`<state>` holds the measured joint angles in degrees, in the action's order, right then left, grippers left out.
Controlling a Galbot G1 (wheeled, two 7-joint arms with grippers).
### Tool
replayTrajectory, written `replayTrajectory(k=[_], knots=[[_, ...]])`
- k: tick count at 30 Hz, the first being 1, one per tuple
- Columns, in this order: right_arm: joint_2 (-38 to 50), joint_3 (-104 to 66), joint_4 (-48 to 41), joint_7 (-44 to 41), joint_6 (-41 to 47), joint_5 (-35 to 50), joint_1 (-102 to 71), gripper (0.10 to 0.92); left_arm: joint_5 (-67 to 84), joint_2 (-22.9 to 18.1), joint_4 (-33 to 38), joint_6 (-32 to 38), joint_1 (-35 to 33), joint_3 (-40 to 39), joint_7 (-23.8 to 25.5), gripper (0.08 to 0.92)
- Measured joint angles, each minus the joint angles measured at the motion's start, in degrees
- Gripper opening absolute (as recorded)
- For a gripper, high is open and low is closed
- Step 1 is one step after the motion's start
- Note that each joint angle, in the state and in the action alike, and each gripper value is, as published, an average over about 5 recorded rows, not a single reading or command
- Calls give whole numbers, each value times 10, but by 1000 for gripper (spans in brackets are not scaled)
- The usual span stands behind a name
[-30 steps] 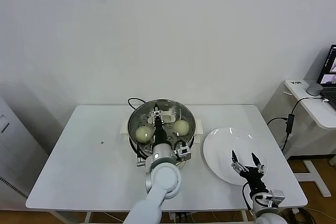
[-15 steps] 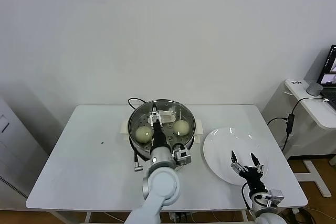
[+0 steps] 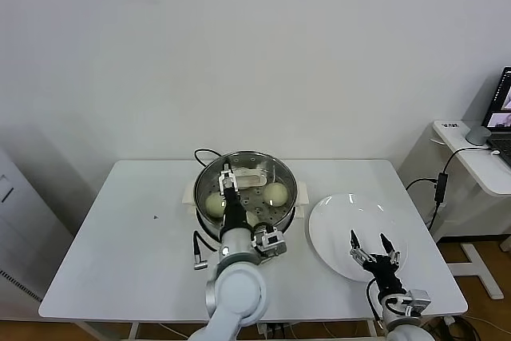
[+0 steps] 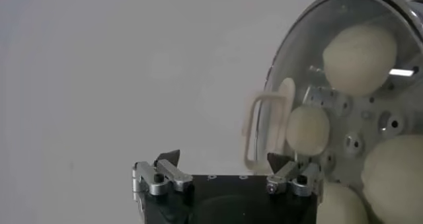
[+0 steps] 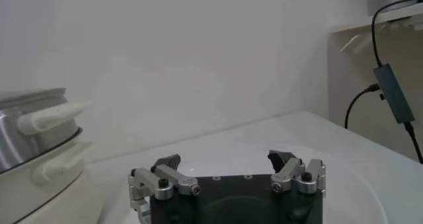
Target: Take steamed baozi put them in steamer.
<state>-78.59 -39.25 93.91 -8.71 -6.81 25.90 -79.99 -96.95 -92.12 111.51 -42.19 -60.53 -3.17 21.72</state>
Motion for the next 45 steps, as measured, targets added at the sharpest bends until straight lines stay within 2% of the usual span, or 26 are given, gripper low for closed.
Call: replayTrajectory(k=[5,10,14,22,26,32,38,45], knots=[[-5,6,10,-7,4,1,-4,823,11,0,29,0,-18,16,-11,823],[-9,13,24,-17,3,1,-4,823,72,-1,58,0,-39,54,-50,823],[-9,17,36,-27,0,-5,-7,823,166,6,81,0,-57,103,-78,823],[-9,26,69,-34,4,-23,-23,823,401,47,106,13,-103,239,-110,823],[-2,27,87,-26,10,-25,-35,823,519,63,115,70,-134,299,-128,823],[-3,24,106,-15,12,-23,-59,823,664,71,121,207,-188,354,-156,823],[-6,29,117,-3,12,-18,-86,823,746,77,127,316,-253,370,-194,823],[-7,37,133,10,13,-21,-121,823,820,81,139,381,-332,361,-209,823]])
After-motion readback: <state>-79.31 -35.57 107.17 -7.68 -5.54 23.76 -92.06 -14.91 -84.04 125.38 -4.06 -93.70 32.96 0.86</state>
